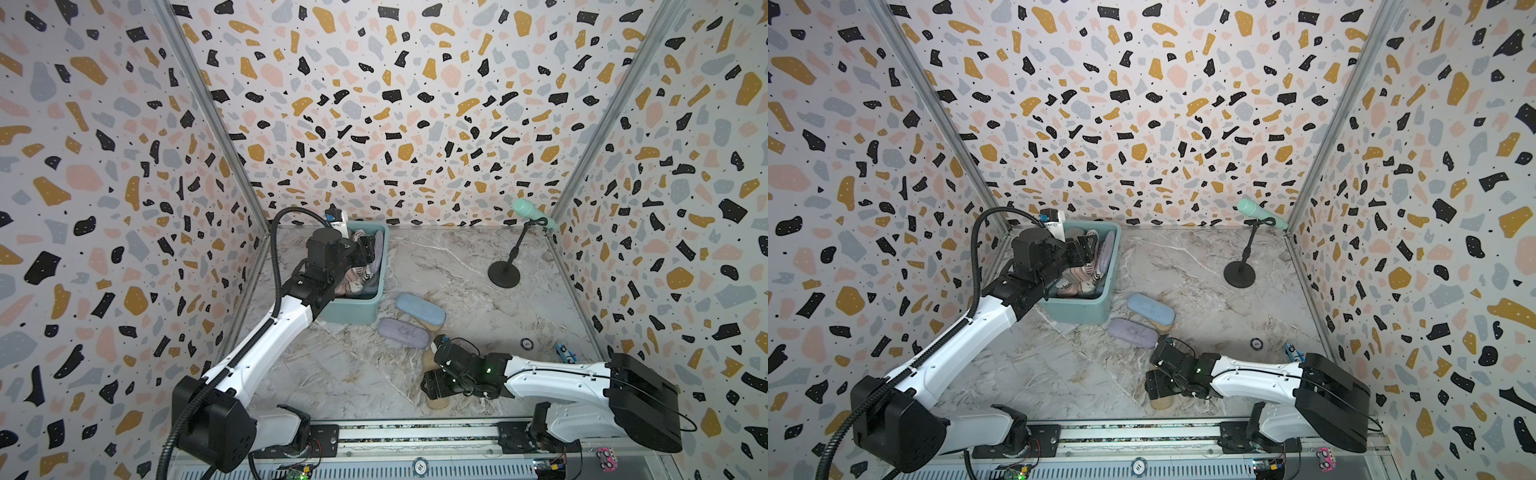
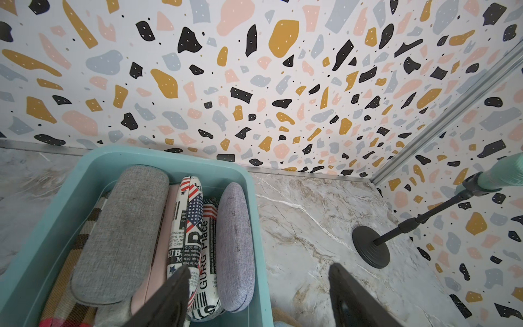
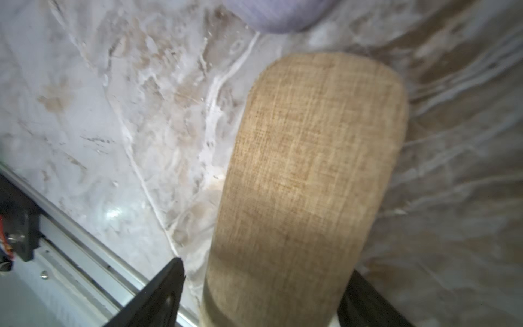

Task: Put the glasses cases into the storage boxes
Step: Move the glasses case to the center of the board.

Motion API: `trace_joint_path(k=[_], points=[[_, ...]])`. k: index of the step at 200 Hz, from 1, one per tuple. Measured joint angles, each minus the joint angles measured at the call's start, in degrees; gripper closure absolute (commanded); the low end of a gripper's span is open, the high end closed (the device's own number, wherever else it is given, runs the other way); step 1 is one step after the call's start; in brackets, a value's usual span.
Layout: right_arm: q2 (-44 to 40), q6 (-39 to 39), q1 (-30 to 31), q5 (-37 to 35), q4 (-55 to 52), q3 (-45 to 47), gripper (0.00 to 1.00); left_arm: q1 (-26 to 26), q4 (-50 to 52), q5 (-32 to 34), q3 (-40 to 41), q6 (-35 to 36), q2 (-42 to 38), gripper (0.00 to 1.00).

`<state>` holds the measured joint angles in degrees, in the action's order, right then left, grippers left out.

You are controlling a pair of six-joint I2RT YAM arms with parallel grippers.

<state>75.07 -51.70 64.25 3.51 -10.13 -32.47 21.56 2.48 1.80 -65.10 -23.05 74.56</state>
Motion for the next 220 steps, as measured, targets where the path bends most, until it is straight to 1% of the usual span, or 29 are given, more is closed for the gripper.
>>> trace_joint_path(k=[24,33,53,72,91,112,128,151,170,192,208,220], points=[[0.4,-1.1,0.0,1.3,3.9,0.0,0.21,0.4,0.2,1.3,0.0,0.9,-0.5,0.23],[0.4,-1.1,0.0,1.5,4.9,0.0,0.2,0.8,0.8,2.0,-0.3,1.2,-0.8,0.23],[0.3,-0.9,-0.1,2.8,6.6,0.1,0.18,2.9,2.7,3.1,-1.1,1.4,-1.5,0.23],[-1.2,-0.6,-1.1,4.3,7.9,1.0,0.17,7.2,5.8,5.0,-0.9,1.1,-3.2,0.22],[-5.8,0.5,-3.9,4.2,6.9,2.9,0.16,14.7,7.6,9.4,2.3,-0.9,-7.3,0.22],[-11.8,3.1,-9.0,2.8,3.6,4.6,0.12,24.5,8.5,13.7,10.8,-6.8,-13.6,0.22],[-16.2,5.7,-14.6,1.2,0.5,5.6,0.09,31.6,8.7,15.8,18.3,-14.2,-16.8,0.19],[-21.0,9.1,-22.9,-0.2,-2.8,7.4,0.07,42.2,9.0,19.8,26.3,-26.0,-17.3,0.18],[-23.2,11.4,-27.7,-0.3,-4.4,8.6,0.06,49.6,8.9,21.7,29.8,-34.8,-15.6,0.14],[-23.8,13.5,-30.4,-0.2,-5.4,9.7,0.05,54.0,8.8,23.2,29.0,-42.1,-9.9,0.08],[-23.8,14.4,-30.9,-0.1,-5.9,10.2,0.04,55.2,9.8,23.7,25.9,-45.7,-3.4,0.05],[-24.0,14.8,-31.0,-0.1,-5.9,10.5,0.04,55.7,11.1,23.8,22.7,-47.3,1.7,0.05]])
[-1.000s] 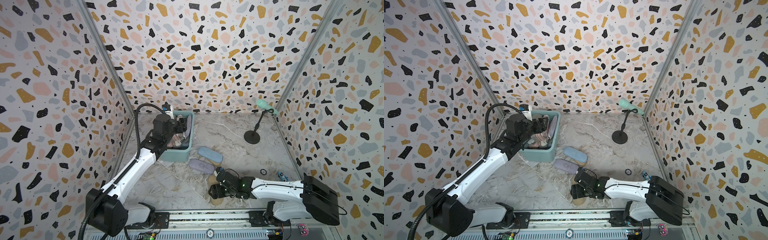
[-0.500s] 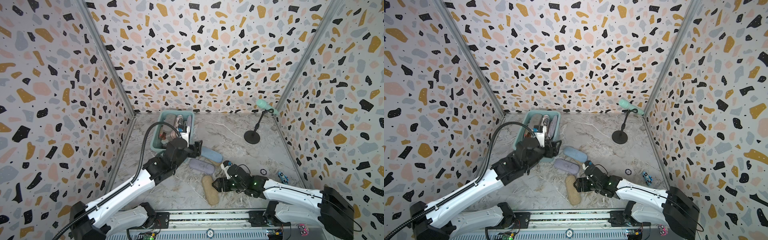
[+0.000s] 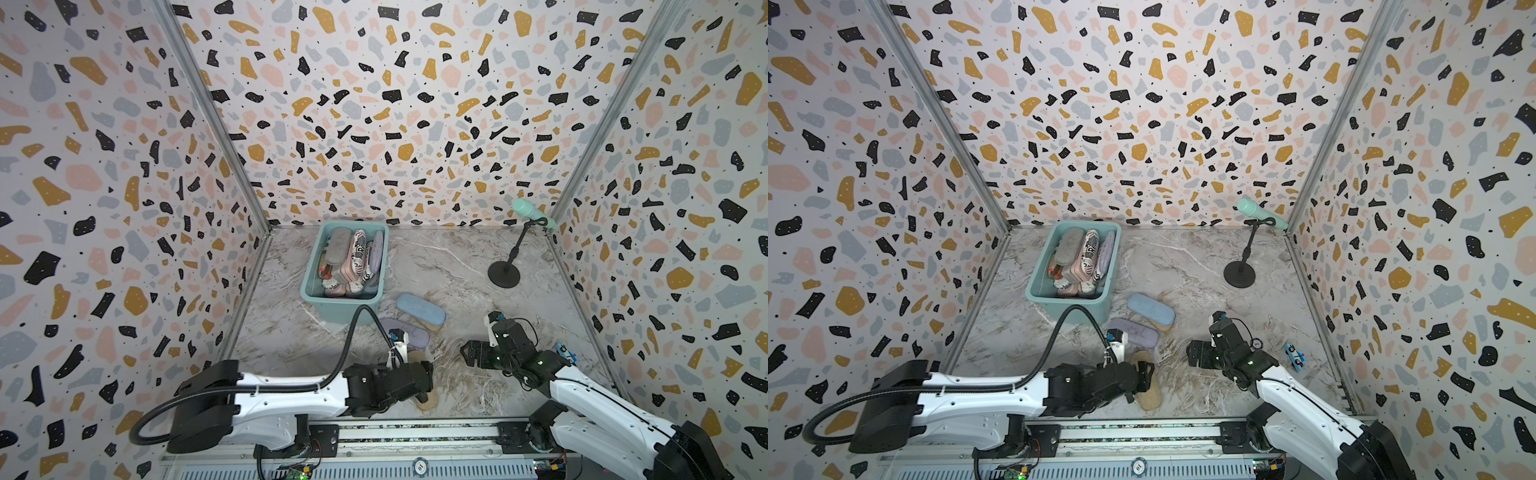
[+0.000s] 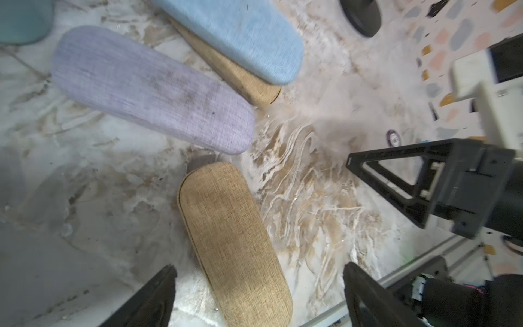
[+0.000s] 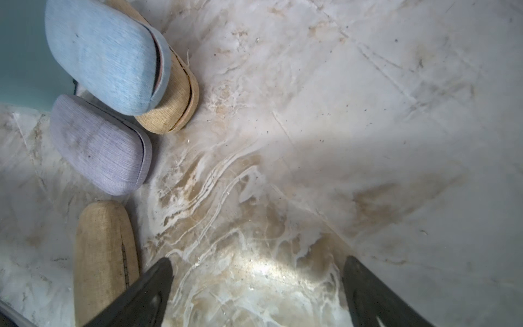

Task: Put the glasses cases into the storage boxes
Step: Move the glasses case to the center of the board, then adjust the glasses case at the center of the board.

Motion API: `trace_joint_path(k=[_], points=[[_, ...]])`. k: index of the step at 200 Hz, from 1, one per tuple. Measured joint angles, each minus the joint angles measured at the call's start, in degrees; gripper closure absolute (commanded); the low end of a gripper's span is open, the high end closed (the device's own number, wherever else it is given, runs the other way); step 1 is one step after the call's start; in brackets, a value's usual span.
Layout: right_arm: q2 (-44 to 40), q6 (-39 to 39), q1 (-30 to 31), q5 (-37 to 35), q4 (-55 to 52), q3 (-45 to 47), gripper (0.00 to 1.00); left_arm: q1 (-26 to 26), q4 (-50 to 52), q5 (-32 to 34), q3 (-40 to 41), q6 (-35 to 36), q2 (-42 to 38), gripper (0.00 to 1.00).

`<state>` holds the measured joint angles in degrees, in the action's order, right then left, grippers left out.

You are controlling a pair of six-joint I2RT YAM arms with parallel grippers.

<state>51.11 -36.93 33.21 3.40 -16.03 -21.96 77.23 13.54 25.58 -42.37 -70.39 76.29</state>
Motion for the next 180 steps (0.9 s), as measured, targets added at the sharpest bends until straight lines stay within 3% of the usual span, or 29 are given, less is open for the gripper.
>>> trace_joint_path(k=[22,53,112,180], points=[[-1.4,0.2,-0.2,0.0,0.0,0.7,0.04,0.3,0.8,-0.3,-5.1,-1.3,8.4,0.06],[-4.3,0.2,-0.3,0.3,0.2,1.9,0.04,0.3,2.0,-1.1,-7.1,-2.1,14.0,0.08],[-5.6,0.2,-0.3,1.6,1.4,4.1,0.04,0.9,8.6,-1.1,-12.1,-0.4,18.5,0.08],[-6.7,0.7,-0.3,3.1,3.1,4.3,0.07,1.0,9.3,-1.2,-12.3,3.8,20.9,0.23]])
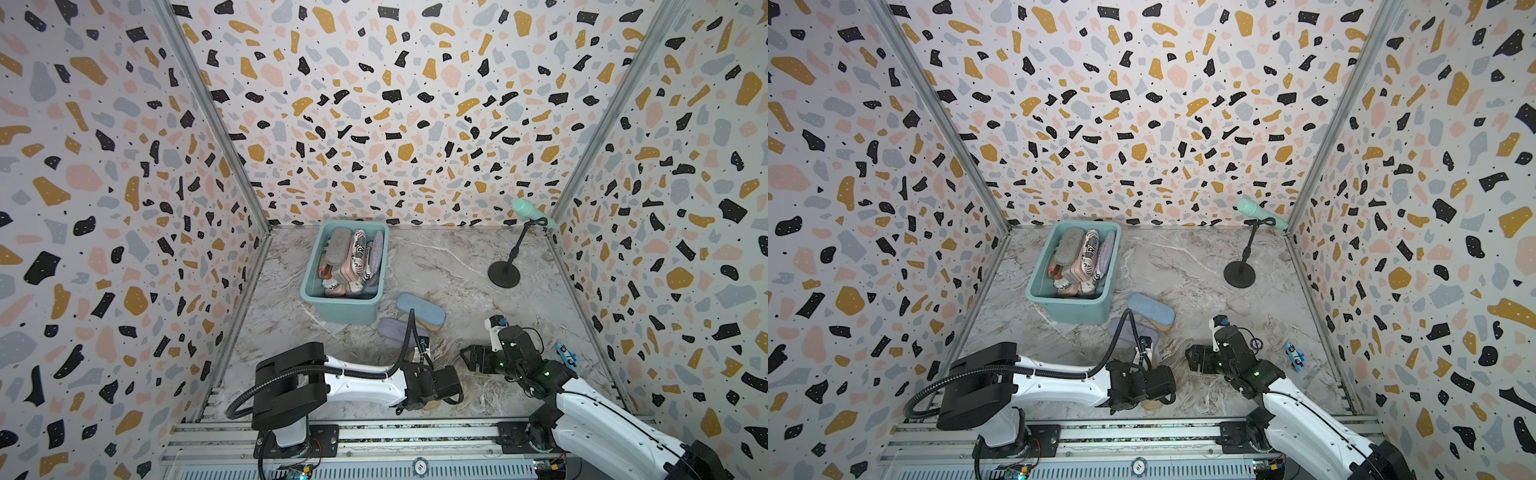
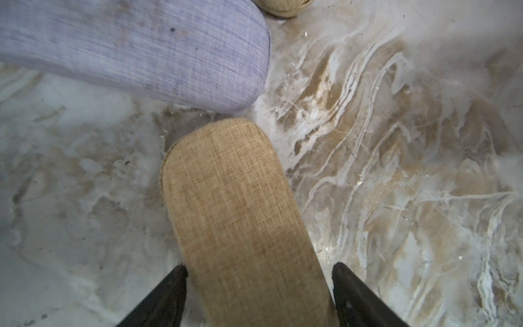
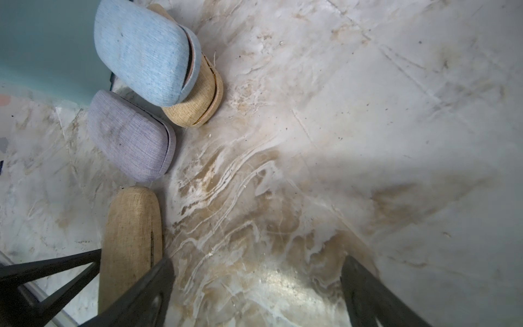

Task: Put the glasses cases into the storage boxes
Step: Adjust the glasses case at the center of the board.

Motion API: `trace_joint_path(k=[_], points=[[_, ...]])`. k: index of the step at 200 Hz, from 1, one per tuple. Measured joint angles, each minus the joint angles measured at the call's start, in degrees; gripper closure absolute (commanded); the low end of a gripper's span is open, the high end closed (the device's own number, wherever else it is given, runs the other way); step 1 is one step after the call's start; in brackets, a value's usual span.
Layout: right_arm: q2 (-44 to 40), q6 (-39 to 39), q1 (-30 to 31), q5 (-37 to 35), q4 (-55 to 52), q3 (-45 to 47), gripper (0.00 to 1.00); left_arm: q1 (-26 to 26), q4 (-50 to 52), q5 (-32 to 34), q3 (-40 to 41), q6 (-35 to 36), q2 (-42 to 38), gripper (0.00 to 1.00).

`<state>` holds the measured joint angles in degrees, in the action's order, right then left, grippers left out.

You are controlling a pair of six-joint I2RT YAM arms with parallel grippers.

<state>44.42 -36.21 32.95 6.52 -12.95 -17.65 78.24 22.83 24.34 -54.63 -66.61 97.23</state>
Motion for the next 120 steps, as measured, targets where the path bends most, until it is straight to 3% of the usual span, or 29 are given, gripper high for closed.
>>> trace_joint_path(k=[43,120], points=[[0.0,0.3,0.0,1.1,0.8,0.0,0.08,0.0,0.1,0.2,0.0,3.5,0.0,0.26],[0.0,0.5,0.0,1.8,1.0,0.0,0.07,0.0,3.3,0.0,2.4,9.0,-0.8,0.18]])
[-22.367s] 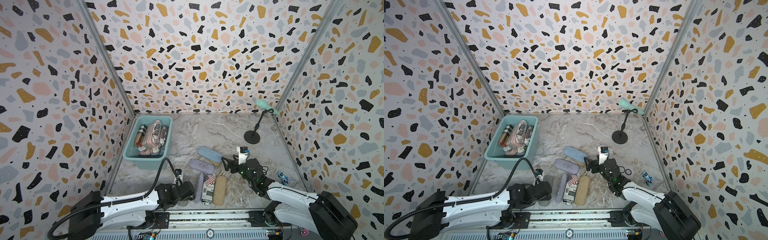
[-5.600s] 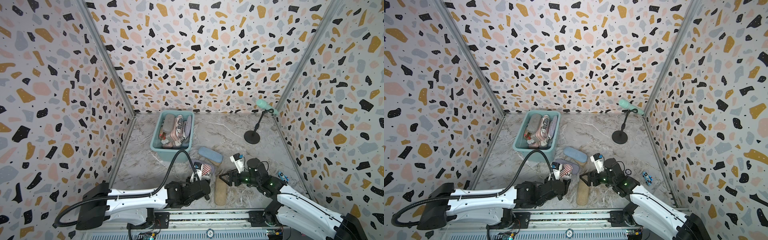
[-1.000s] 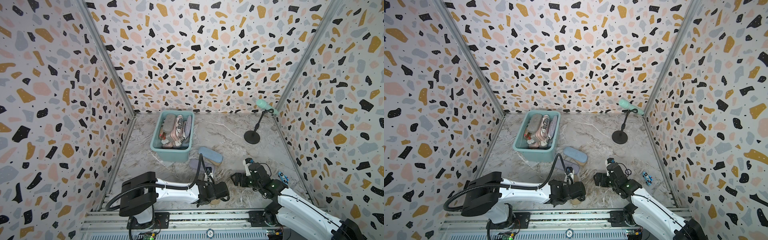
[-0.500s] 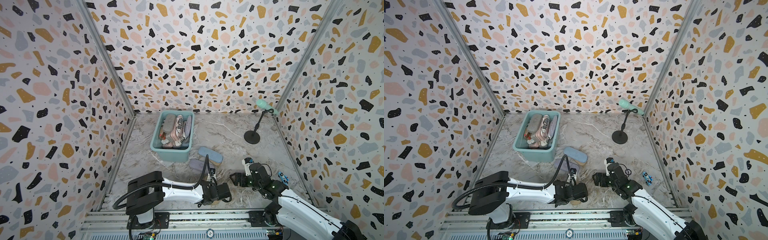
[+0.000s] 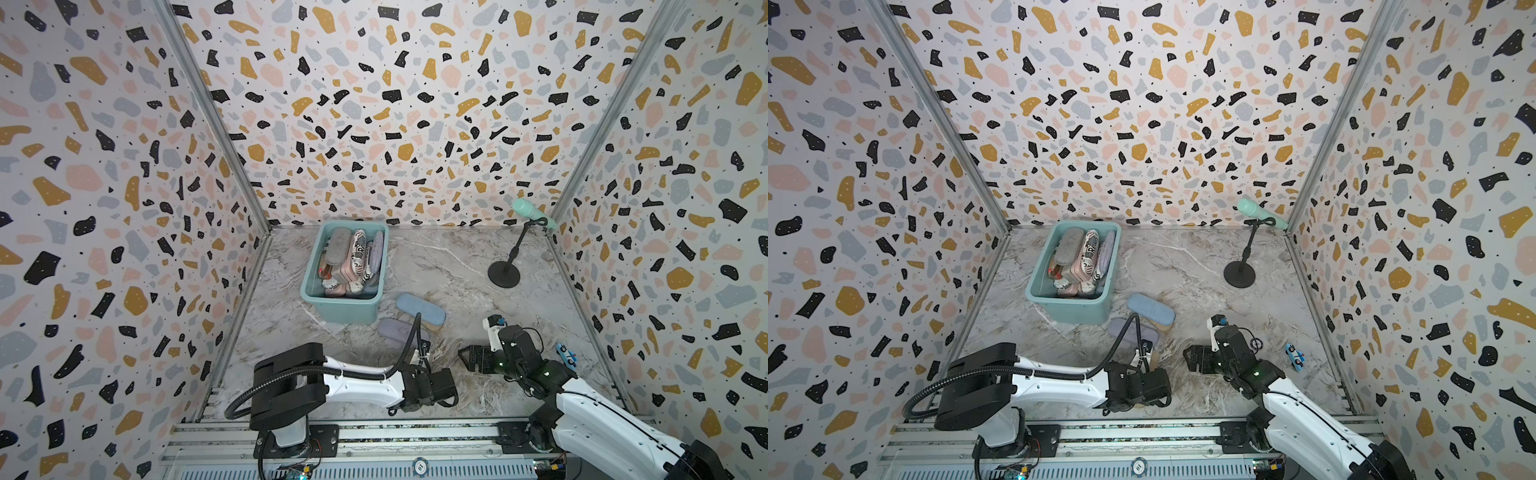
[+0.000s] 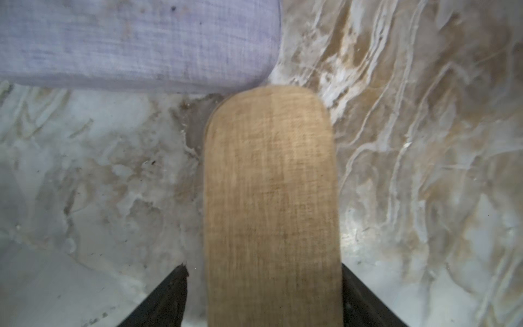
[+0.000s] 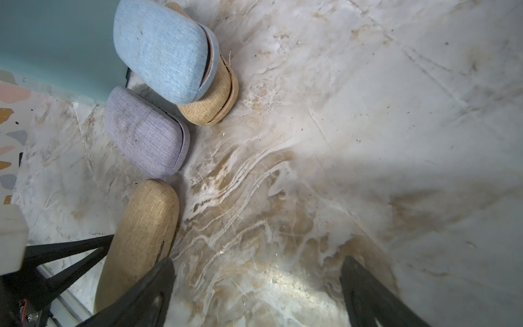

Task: Put the glasses cases into the storage boxes
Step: Adjust the glasses case at the center of the board, then pick up the glasses case at the center of the board.

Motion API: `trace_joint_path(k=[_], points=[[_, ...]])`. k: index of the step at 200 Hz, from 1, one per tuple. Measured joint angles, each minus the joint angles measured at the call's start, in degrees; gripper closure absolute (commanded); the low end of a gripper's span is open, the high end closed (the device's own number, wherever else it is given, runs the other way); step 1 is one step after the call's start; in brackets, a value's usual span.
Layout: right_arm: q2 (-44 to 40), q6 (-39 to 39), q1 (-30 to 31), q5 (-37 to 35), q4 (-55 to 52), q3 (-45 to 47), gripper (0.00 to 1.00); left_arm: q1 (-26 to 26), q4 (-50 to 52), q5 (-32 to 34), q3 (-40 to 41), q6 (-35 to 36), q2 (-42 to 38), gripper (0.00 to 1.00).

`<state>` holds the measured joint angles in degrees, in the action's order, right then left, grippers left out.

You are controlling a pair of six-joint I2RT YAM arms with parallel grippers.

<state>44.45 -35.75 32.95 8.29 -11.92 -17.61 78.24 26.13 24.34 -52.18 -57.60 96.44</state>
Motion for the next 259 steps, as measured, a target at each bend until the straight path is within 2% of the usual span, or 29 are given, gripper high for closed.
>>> trace_joint_path(k=[70,98,122,189,207,259], points=[[0.2,0.1,0.0,0.0,0.0,0.0,0.08,0.0,-0.9,-1.3,1.2,3.5,-0.2,0.26],[0.3,0.1,0.0,0.0,0.0,0.0,0.08,0.0,-1.0,-1.3,1.2,4.7,-0.2,0.15],[1.0,0.1,0.0,-0.1,0.0,0.0,0.08,-0.1,-1.6,-1.3,1.2,6.6,-0.2,0.14],[1.5,0.1,0.0,-0.4,0.0,0.0,0.1,-3.2,-7.0,-5.0,2.2,12.8,-0.2,0.32],[1.5,0.1,0.0,-0.4,0.0,0.0,0.11,-3.5,-7.5,-5.5,2.2,13.7,-0.2,0.39],[2.2,0.1,0.0,-0.5,0.2,-0.2,0.12,-3.6,-6.2,-5.7,2.2,15.5,-1.1,0.43]])
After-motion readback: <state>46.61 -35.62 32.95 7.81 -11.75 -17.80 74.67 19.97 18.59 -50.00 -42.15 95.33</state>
